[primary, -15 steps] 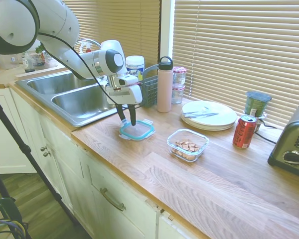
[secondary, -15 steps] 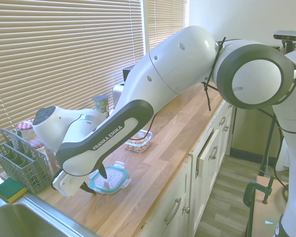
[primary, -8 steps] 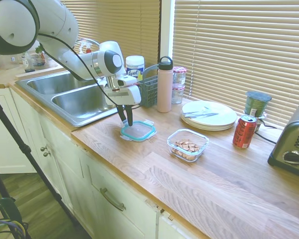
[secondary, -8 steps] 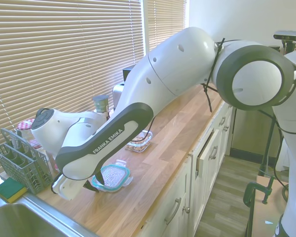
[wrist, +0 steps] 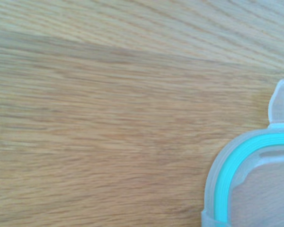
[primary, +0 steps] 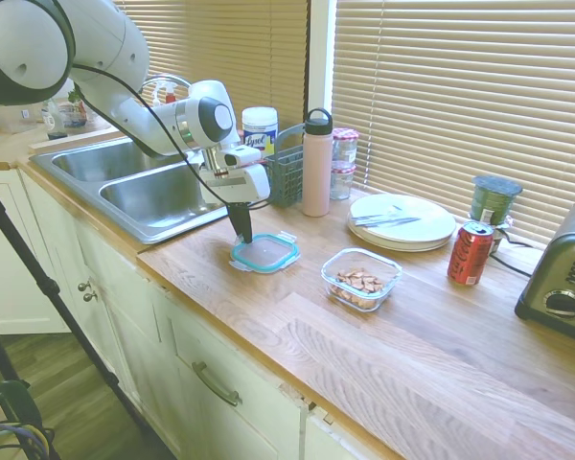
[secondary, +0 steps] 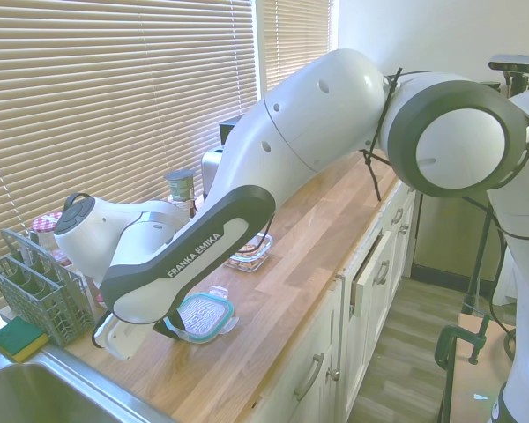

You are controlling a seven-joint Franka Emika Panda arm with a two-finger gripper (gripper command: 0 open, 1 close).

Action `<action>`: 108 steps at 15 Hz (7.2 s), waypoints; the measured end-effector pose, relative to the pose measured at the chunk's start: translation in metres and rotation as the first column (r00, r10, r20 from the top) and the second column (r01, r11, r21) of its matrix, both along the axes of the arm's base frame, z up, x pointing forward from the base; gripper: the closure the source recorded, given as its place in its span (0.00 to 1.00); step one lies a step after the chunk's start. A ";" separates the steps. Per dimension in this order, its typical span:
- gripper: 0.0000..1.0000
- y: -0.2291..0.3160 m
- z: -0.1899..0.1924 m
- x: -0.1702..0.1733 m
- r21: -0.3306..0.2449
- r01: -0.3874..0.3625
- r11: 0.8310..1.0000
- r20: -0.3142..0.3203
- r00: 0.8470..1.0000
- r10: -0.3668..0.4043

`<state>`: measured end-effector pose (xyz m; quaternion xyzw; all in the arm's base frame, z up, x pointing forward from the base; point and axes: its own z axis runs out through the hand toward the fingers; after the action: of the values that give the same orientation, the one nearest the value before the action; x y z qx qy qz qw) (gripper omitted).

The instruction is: Cover the lid of the food container

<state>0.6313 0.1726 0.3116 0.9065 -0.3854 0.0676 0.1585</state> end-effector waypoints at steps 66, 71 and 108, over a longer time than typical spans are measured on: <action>1.00 -0.232 0.217 -0.076 0.372 0.058 0.927 0.181 0.975 -0.133; 1.00 -0.237 0.214 -0.078 0.373 0.060 0.926 0.175 0.975 -0.134; 1.00 -0.322 0.190 -0.028 0.456 0.111 0.883 0.146 0.969 -0.197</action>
<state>0.6037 -0.1495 0.5012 0.8745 -0.4748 0.0504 -0.0849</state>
